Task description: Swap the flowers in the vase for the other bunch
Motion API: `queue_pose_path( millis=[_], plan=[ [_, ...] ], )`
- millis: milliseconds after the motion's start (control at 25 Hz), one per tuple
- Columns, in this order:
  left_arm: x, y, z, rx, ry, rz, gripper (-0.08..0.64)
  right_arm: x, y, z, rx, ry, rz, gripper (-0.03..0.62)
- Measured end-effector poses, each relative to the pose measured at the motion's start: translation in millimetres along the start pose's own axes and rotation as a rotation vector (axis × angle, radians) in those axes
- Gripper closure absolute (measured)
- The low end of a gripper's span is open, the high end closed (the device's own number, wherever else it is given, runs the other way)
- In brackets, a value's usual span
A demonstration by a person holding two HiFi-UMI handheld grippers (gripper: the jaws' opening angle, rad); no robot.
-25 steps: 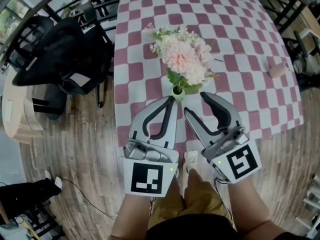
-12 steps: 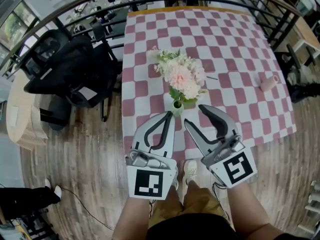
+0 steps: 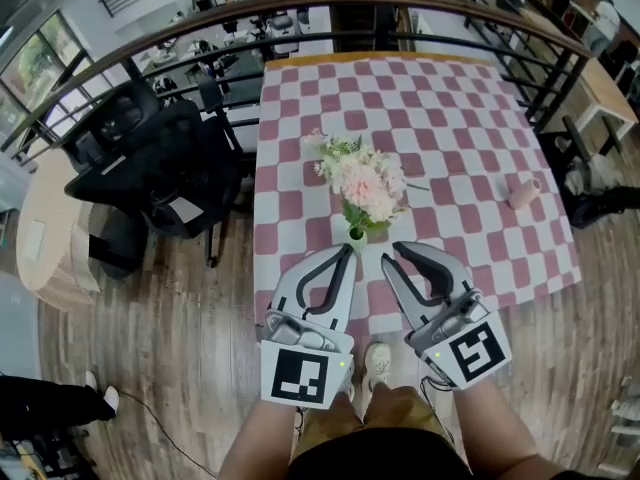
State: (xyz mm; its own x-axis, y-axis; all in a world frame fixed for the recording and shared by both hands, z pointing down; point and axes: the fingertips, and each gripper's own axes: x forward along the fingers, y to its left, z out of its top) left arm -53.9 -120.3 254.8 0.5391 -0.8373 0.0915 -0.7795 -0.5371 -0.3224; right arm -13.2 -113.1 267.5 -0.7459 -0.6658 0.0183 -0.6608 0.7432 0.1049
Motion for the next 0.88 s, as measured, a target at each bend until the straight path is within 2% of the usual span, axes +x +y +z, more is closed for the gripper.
queue_pose_path(
  millis=[280,880],
  plan=[
    [-9.5,-6.8,22.8,0.005,-0.035,-0.032,0.551,-7.0,19.5,28.5,0.044,-0.049,0.073,0.558],
    [-20.8,-10.7,46.4,0.038,-0.071,-0.058,0.552,-12.9,23.5,61.0,-0.037,-0.114,0.028,0.560]
  ],
)
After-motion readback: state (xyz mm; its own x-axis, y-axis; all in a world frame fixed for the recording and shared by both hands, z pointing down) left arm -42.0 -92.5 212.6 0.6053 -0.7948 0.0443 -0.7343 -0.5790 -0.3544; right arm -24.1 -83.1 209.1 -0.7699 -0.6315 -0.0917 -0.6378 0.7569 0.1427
